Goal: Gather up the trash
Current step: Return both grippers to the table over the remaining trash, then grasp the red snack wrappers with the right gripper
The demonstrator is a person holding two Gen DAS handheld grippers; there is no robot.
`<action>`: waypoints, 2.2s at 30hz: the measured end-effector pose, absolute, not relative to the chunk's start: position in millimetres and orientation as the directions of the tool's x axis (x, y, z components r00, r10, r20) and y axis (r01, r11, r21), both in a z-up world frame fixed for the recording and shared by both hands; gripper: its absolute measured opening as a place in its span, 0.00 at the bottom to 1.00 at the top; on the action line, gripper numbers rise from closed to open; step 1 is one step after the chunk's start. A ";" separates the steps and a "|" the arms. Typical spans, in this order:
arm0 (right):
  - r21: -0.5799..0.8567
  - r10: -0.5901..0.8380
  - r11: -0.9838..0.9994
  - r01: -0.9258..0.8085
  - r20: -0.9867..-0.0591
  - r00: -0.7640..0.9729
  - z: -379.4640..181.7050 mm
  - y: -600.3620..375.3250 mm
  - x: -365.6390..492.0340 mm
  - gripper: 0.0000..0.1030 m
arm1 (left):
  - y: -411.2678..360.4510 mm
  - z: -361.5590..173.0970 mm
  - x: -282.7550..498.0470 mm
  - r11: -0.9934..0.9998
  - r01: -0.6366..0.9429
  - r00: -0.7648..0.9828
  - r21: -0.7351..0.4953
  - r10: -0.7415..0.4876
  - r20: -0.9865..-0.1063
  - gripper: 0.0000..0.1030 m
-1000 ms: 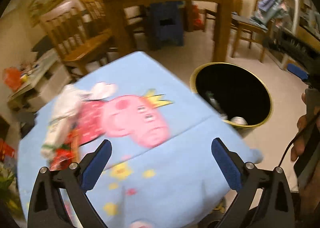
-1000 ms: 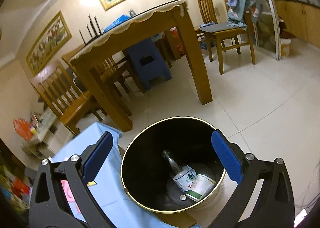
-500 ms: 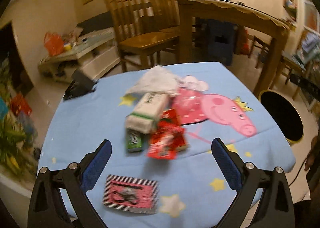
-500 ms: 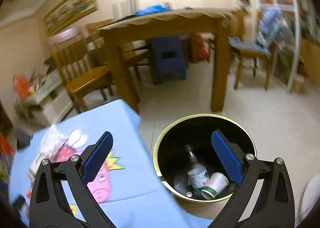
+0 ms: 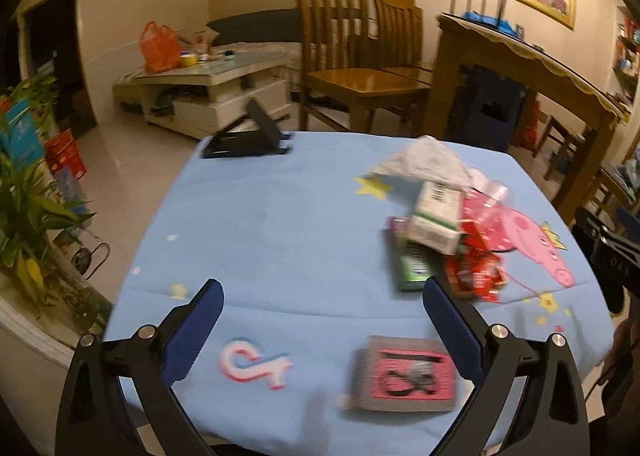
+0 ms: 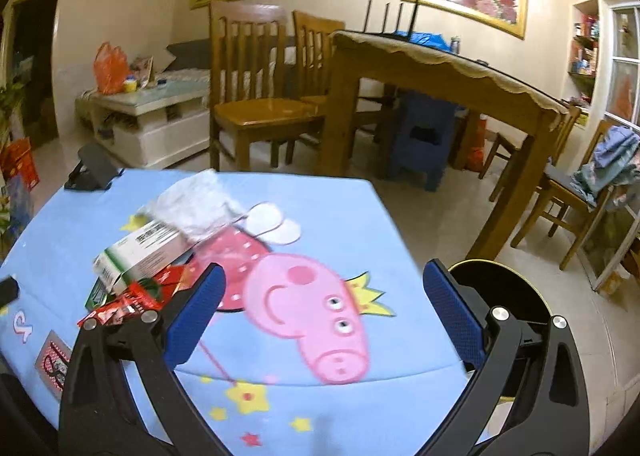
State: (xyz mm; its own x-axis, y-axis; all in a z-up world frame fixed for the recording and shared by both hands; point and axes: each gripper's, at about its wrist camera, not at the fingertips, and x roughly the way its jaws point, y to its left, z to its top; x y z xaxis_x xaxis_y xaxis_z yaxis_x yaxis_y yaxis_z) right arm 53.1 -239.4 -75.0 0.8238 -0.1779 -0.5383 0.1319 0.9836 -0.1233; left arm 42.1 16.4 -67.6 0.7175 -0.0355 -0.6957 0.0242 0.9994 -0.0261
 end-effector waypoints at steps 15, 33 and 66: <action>0.144 0.157 0.986 -0.080 -0.674 0.722 -104.9 -234.4 56.0 0.95 | 72.3 -80.2 38.2 0.993 -0.061 0.773 -0.102 -0.018 -0.635 0.94; 0.106 0.261 0.955 -0.276 -0.742 0.618 -116.5 -151.0 70.4 0.18 | 72.9 -83.1 38.9 0.992 -0.034 0.776 -0.120 -0.049 -0.629 0.94; 0.395 0.367 0.908 -0.140 -0.587 0.721 -93.9 -324.8 12.5 0.16 | -7.7 -126.1 22.0 0.922 -0.056 0.433 -0.382 -0.322 -0.842 0.94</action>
State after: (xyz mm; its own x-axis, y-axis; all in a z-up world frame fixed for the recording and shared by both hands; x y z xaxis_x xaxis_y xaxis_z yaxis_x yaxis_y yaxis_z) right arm 12.5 -324.8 -93.9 0.7213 0.3673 -0.5872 -0.1403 0.9077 0.3954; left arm 22.0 -7.7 -126.1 0.4333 -0.3220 -0.8417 -0.0564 0.9225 -0.3820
